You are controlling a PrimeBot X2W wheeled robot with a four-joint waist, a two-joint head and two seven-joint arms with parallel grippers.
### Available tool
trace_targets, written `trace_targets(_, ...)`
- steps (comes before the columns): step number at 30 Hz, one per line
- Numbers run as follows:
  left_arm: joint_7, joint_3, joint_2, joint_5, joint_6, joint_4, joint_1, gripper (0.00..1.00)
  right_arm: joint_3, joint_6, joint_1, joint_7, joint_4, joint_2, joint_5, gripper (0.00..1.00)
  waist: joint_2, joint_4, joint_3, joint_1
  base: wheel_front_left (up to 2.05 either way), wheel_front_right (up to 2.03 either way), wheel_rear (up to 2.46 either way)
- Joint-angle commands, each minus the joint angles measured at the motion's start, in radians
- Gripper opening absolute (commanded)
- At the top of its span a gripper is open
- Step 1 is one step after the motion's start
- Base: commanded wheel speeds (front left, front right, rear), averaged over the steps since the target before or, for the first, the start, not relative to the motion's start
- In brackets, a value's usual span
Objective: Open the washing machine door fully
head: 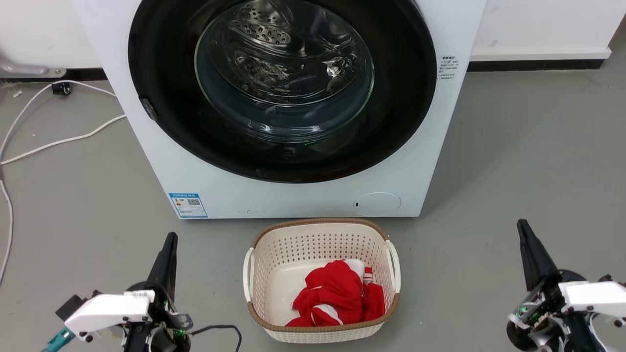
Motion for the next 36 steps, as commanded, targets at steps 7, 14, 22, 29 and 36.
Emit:
trace_targets(7,-0.024,-0.027,-0.003,0.005,0.000,-0.012,0.010,1.00,0.017,0.000,0.017,-0.026,-0.014,0.003,-0.013,1.00,0.0000,-0.001,0.000,0.0000,0.00,0.00,0.00)
trace_targets(14,-0.064,-0.034,-0.003,0.079,0.000,-0.061,0.014,1.00,0.019,0.000,0.032,-0.063,-0.055,0.004,-0.110,1.00,0.0000,0.001,-0.002,0.0000,0.00,0.00,0.00)
trace_targets(22,-0.102,-0.031,-0.004,0.251,0.000,-0.137,0.013,1.00,0.022,0.000,0.044,-0.101,-0.131,0.006,-0.326,1.00,0.0000,0.002,-0.005,0.0000,0.00,0.00,0.00)
trace_targets(29,-0.126,-0.035,-0.005,0.404,0.000,-0.180,0.013,1.00,0.041,0.000,0.056,-0.125,-0.182,0.007,-0.528,1.00,0.0000,0.001,-0.006,0.0000,0.00,0.00,0.00)
trace_targets(36,-0.151,-0.049,-0.003,0.583,-0.001,-0.221,0.022,1.00,0.065,0.000,0.074,-0.150,-0.219,0.008,-0.718,1.00,0.0000,-0.001,-0.009,0.0000,0.00,0.00,0.00)
